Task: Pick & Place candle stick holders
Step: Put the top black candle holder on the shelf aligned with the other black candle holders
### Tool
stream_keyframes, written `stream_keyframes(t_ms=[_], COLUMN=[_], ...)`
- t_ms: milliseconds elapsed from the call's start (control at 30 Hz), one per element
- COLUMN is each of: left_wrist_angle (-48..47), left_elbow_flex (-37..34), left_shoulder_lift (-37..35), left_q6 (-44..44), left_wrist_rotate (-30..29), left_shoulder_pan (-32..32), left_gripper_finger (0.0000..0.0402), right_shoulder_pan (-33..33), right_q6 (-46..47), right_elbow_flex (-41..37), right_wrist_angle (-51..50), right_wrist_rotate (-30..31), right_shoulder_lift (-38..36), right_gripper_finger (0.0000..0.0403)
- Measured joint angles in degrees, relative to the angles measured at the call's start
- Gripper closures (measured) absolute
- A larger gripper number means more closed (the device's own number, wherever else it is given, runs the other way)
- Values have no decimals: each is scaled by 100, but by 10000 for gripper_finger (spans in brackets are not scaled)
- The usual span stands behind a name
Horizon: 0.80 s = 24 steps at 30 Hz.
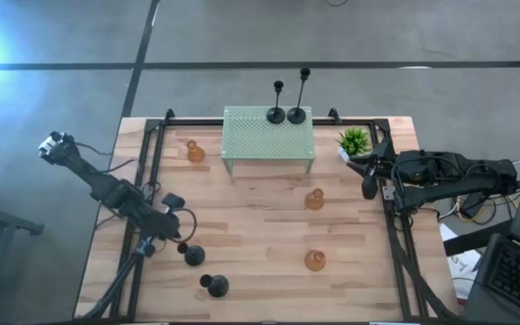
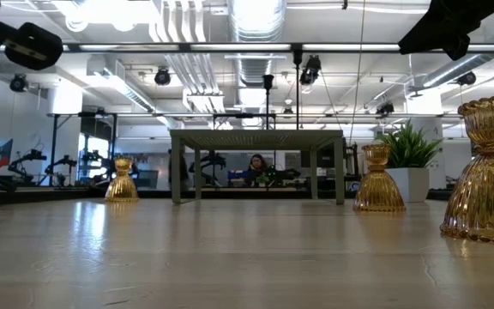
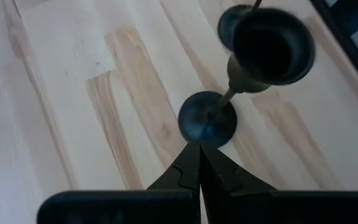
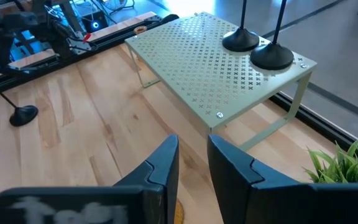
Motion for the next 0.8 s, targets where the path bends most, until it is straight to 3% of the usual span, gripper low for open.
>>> stream_keyframes(t_ms=[267,633,800], left_wrist_angle=[50,95,460], left_elbow_flex=[-70,-99,-168], left_shoulder_lift=[192,411,516], left_q6=[10,-19,0], left_wrist_rotate=[-4,-8,11], left_shoulder_pan=[4,4,4], left_gripper_finger=[380,246,214], right_shoulder_pan=[2,2,0], right_q6=[1,1,2], right_elbow_flex=[0,0,0], right_wrist_angle=[0,1,2], right_wrist_rotate=[0,0,0], right_shoulder_lift=[0,0,-2], right_gripper_finger=[314,300,304])
